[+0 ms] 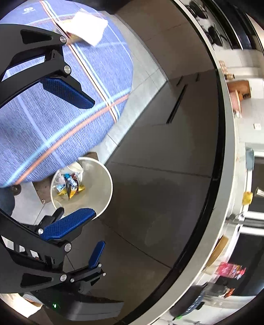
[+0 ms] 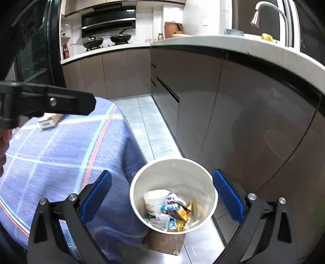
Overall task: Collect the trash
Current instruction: 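Move both tools back over the table toward the tissue and box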
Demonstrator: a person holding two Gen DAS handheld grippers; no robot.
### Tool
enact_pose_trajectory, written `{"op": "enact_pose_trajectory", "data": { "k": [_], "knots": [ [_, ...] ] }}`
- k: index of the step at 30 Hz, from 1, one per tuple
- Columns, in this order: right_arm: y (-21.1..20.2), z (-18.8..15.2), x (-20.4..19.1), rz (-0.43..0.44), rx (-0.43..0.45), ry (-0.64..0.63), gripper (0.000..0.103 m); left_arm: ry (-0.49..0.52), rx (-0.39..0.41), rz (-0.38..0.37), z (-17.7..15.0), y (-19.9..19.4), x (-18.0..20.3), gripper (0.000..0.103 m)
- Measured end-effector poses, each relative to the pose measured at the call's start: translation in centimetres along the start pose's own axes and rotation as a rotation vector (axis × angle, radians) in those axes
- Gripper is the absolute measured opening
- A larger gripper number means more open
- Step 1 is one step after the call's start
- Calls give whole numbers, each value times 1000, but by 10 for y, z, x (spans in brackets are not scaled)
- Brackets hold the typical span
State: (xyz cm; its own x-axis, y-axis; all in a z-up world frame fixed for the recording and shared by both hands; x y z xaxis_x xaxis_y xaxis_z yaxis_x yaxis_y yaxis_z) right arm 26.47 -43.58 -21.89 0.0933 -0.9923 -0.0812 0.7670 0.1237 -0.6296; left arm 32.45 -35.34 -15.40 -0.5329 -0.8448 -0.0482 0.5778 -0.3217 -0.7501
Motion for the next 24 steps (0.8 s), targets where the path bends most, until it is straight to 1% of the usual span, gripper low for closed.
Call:
{"op": "enact_pose_trajectory", "data": {
  "k": [5,11,14,17,21,24],
  "knots": [
    [-15,15,-38,54,26,-35,99,-53,-2,45,-12,-28,-42,94],
    [-19,28,-91,141,16,-81,100,-188,-16,82,-43,-52,-117,94],
    [-14,34,-118,184,1,-97,100,-256,-24,109,-60,-63,-159,94],
    [-7,43,-149,222,-16,-130,100,-331,-20,146,-79,-74,-210,94],
    [12,57,-191,275,-44,-181,100,-413,-9,173,-98,-85,-262,94],
    [28,69,-220,313,-62,-200,99,-465,-7,178,-109,-89,-293,93]
  ]
}}
Point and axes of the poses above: each gripper's, at about its wrist camera, not at the fingertips, and y roughly the way its jaws point, x to its right, z to its top, the point moved 10 cm from there along y, roughly the way its jaws point, and after that the axes turned 8 degrees about z, right-handed, at the moved point
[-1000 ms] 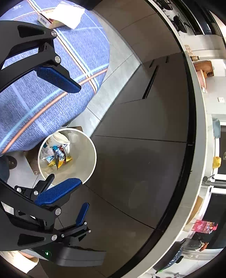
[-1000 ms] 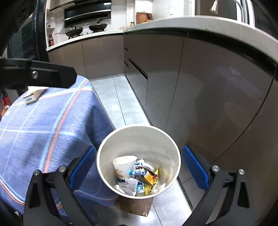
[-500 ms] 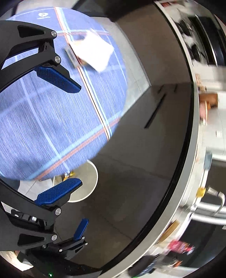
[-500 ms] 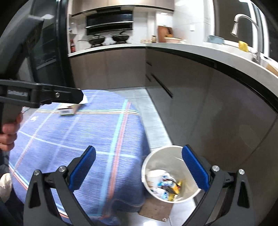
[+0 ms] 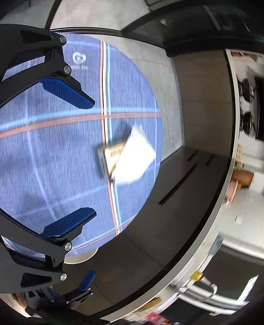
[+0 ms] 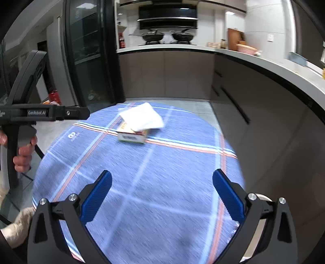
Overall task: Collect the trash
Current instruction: 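Move both tools back over the table toward the tissue and box, then grasp the white tissue with the right tool while the left tool grasps the amoxicillin box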
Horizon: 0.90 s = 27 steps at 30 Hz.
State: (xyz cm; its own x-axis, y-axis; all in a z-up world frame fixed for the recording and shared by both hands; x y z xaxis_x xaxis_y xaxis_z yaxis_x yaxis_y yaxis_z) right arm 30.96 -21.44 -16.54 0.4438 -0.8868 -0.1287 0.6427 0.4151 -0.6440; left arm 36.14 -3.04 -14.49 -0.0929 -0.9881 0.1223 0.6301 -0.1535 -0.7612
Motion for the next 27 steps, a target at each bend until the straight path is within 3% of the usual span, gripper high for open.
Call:
{"op": "enact_pose_trajectory", "data": {
  "k": [5,12,24,27],
  "knots": [
    [46,32,-24,54,-22,-9,99,-48,-4,-12,1,4,-42,87],
    [111,62,-38,87,-72,-17,97,-63,-31,-39,0,22,-71,75],
    [168,89,-15,97,-108,77,94,-20,-81,-128,-4,52,-59,48],
    [178,94,-5,117,-112,123,94,-10,-87,-138,-8,56,-56,46]
  ]
}}
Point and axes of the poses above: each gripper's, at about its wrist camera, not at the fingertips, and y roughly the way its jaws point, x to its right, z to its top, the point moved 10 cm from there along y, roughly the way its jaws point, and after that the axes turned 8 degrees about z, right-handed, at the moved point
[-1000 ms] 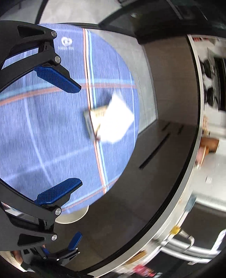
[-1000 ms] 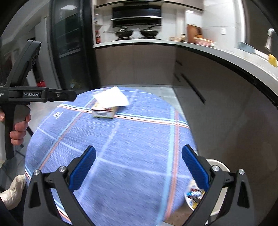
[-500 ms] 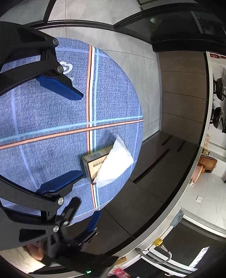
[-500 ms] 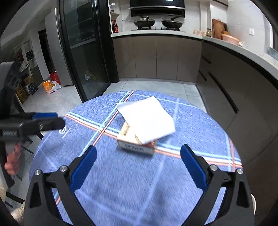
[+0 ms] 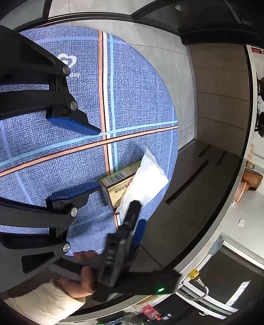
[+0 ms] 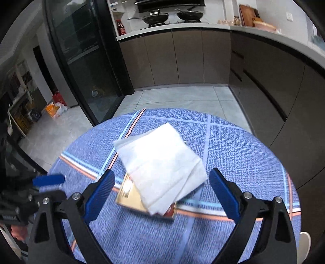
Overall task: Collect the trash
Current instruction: 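Grasp the white tissue with the right tool while the left tool grasps the amoxicillin box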
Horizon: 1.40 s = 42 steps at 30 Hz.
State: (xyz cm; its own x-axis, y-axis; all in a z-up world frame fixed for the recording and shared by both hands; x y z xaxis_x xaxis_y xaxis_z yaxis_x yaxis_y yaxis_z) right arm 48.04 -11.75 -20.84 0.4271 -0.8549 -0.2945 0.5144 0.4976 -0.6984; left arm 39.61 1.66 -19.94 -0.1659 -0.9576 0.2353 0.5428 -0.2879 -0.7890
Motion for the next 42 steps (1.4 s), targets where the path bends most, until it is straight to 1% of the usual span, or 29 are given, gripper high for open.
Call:
{"op": "enact_pose_trajectory", "data": {
  "k": [7,8,9,10,11,12,13,14,17,18,19,20,21,23,25,26,27,29,30,32,33,38,39,42],
  "knots": [
    [23,16,18,55,-7,93,93,-7,-19,13,-4,8,-10,46],
    [26,17,19,59,-10,102,87,-10,-22,14,-5,9,-12,46],
    [29,17,20,66,-17,108,76,-14,-26,14,-5,10,-14,46],
    [31,17,19,69,-24,113,71,-16,-29,14,-6,11,-15,46],
    [33,16,19,69,-31,116,60,-17,-31,14,-6,12,-16,46],
    [34,15,19,72,-35,115,44,-18,-34,12,-6,14,-15,46],
    [34,14,17,75,-44,109,31,-17,-35,11,-6,15,-15,46],
    [34,13,18,71,-48,104,5,-16,-37,10,-5,15,-13,46],
    [25,15,15,81,-26,94,5,-13,-37,11,-2,18,-5,47],
    [20,16,14,82,-13,93,5,-11,-36,12,0,19,-3,50],
    [14,18,14,83,4,92,5,-10,-35,18,1,20,-1,54],
    [7,19,15,85,18,93,5,-13,-33,27,3,22,0,66],
    [0,20,16,87,33,96,5,-21,-28,42,5,23,2,72],
    [-16,20,21,81,60,94,5,-30,-22,53,10,27,7,75],
    [-30,17,28,64,75,92,5,-43,-32,65,15,33,14,83],
    [-37,14,31,43,75,86,5,-60,-34,88,18,37,16,91],
    [-42,10,35,26,73,78,5,-79,-36,114,21,40,17,93],
    [-51,0,42,-4,68,69,5,-119,-56,145,26,48,21,94],
    [-56,-5,47,-15,64,67,5,-142,-78,160,28,54,25,94],
    [-62,-14,55,-34,61,68,5,-167,-112,210,30,65,30,94],
    [-65,-19,60,-47,59,68,5,-163,-130,259,31,72,34,94],
    [-78,-41,81,-65,63,108,5,-108,-151,342,40,95,57,94],
    [-82,-44,85,-67,65,115,5,-104,-157,360,41,100,59,96],
    [-89,-54,91,-68,65,125,5,-129,-158,358,46,106,61,96]
  ]
}}
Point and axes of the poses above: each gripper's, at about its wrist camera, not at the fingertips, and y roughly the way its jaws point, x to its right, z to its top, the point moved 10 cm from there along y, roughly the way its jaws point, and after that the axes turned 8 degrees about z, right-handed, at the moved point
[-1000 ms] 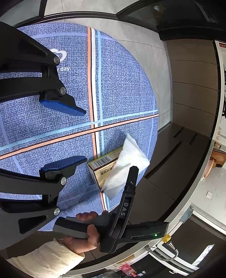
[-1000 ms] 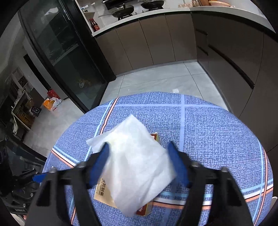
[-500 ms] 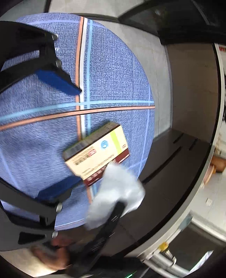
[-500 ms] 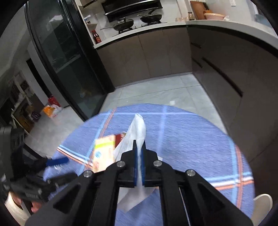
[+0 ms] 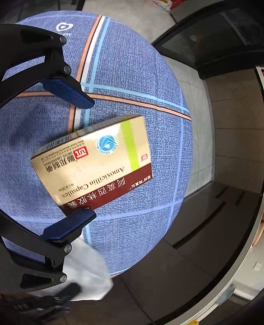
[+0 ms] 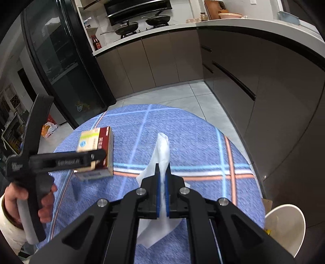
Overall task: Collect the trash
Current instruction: 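Grasp the white tissue with the right tool while the left tool grasps the amoxicillin box, then carry tissue and box over the white bin and open both tools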
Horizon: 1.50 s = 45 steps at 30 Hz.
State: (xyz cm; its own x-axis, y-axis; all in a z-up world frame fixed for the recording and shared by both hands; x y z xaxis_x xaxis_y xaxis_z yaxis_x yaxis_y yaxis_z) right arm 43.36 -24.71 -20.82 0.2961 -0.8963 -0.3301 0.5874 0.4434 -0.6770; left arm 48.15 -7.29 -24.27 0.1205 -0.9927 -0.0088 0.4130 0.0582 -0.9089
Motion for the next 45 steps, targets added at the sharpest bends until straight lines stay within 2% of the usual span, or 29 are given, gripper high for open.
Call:
{"op": "enact_pose_trajectory", "data": {
  "k": [4,9,10,13,15,18,28,35,38,45],
  "knots": [
    [-9,-14,4,-5,-7,-7,5,21,-1,-6,7,5,8,96],
    [-11,-23,2,1,-9,4,6,-99,-121,-110,8,20,12,94],
    [-12,-25,2,1,-11,2,6,-117,-117,-119,9,19,11,94],
    [-15,-29,0,-1,-14,-3,6,-91,-109,-102,9,20,12,93],
    [-16,-29,0,-1,-13,0,6,-50,-81,-89,11,18,14,80],
    [-18,-29,-3,-1,-11,0,6,9,-76,-122,9,14,24,79],
    [-29,-32,-27,19,-3,-27,6,88,-9,-110,-5,-11,21,77],
    [-55,-28,-54,35,41,-57,6,124,77,-131,-26,-60,0,77],
    [-72,-26,-62,40,67,-70,6,135,108,-146,-25,-79,-2,76],
    [-123,-22,-71,37,147,-87,6,195,193,-206,-37,-133,21,76]
  ]
}}
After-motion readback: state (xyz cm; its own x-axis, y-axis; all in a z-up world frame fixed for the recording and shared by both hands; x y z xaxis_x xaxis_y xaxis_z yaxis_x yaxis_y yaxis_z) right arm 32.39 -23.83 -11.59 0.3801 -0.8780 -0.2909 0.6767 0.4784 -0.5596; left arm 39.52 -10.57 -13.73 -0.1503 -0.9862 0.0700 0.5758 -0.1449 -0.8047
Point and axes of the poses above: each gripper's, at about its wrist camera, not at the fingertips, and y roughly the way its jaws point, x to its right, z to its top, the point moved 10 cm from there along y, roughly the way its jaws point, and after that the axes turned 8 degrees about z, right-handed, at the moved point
